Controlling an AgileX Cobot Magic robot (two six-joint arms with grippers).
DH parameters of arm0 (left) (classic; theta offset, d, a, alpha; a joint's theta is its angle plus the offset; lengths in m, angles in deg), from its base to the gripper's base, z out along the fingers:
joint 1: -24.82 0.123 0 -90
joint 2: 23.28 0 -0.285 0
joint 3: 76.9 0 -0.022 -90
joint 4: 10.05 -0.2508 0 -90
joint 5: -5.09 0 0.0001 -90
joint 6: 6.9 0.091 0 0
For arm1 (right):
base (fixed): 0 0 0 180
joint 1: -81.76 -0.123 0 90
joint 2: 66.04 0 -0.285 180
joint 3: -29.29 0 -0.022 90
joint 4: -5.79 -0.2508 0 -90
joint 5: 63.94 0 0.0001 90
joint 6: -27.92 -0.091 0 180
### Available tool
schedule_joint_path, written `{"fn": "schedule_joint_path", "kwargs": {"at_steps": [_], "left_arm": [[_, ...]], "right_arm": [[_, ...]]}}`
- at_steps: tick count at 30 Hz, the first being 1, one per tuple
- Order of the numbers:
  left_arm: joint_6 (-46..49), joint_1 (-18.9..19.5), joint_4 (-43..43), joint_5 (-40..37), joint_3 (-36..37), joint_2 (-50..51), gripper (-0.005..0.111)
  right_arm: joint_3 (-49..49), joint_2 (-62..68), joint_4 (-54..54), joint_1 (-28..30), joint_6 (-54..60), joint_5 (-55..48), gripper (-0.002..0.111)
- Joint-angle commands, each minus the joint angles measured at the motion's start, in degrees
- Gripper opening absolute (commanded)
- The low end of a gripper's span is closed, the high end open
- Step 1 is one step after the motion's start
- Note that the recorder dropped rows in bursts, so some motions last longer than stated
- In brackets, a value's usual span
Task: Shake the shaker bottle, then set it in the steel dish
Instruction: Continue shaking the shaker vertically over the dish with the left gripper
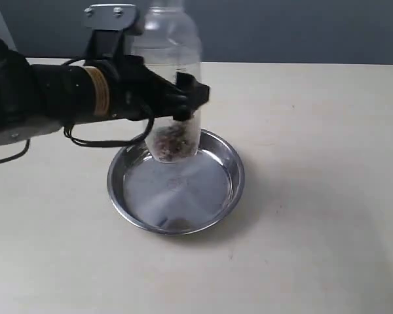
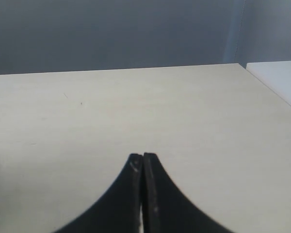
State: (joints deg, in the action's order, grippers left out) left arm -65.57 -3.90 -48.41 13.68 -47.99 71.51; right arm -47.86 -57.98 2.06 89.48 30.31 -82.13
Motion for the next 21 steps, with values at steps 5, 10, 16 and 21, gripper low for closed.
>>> {"fn": "schedule_joint_path", "kwargs": {"at_steps": [5,10,16,21], "left_arm": [[1.98,-3.83,-17.13,-12.76,-1.73,0.12,0.000],[3.27,-4.71,0.62,4.15,-0.23,-0.51,0.000],[8.86,1.27,0.64,-4.22,-2.10,-2.45,0.000],[0.77,-1.92,-12.59,19.75,-0.43,-2.79,0.000]], "right_arm": [[-0.07,-0.27,-0.04,0.20,0.11,0.73,-0.001],[-0.07,-0.27,-0.04,0.20,0.11,0.73,-0.001],[-0.07,-0.27,-0.04,0.20,0.11,0.73,-0.001],[-0.07,-0.27,-0.04,0.20,0.11,0.73,-0.001]]}}
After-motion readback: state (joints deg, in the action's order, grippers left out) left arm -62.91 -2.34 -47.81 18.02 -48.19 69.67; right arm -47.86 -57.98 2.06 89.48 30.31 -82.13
